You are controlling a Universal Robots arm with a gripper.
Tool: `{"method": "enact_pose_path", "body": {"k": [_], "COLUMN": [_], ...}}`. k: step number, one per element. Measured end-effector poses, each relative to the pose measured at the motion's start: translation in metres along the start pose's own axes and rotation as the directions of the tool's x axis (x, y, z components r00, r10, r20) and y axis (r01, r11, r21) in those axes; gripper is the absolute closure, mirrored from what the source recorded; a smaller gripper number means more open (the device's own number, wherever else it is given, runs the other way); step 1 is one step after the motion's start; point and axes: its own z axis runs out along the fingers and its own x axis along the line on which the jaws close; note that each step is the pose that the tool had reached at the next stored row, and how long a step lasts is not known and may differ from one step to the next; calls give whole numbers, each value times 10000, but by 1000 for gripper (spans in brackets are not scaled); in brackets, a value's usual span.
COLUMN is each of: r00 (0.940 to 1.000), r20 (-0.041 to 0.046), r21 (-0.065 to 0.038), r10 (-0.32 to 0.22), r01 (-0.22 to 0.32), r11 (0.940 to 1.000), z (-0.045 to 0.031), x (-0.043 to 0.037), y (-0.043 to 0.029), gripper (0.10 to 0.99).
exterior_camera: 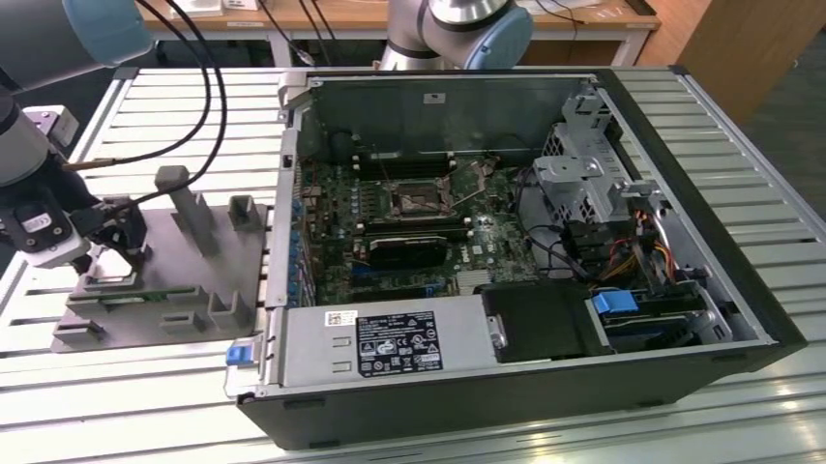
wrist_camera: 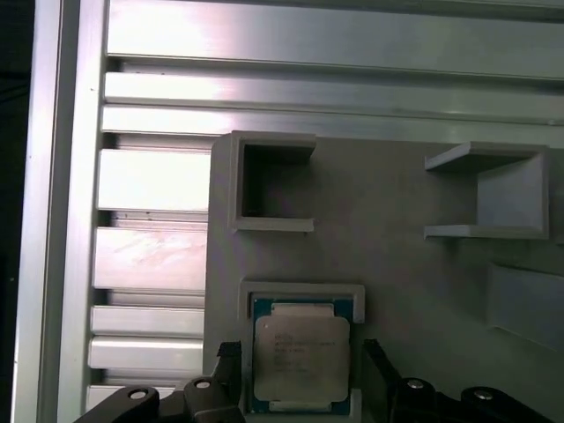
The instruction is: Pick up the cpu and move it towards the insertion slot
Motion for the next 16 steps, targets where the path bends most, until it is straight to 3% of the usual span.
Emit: {"method": "enact_pose_path", "body": {"k": [16], "r00": [10000], "r20": [-2], "r21": [1], "r10": [0], "r01": [0], "r11": [10000], "z": [72], "x": [-11], "y": [-3], "gripper": [439]}}
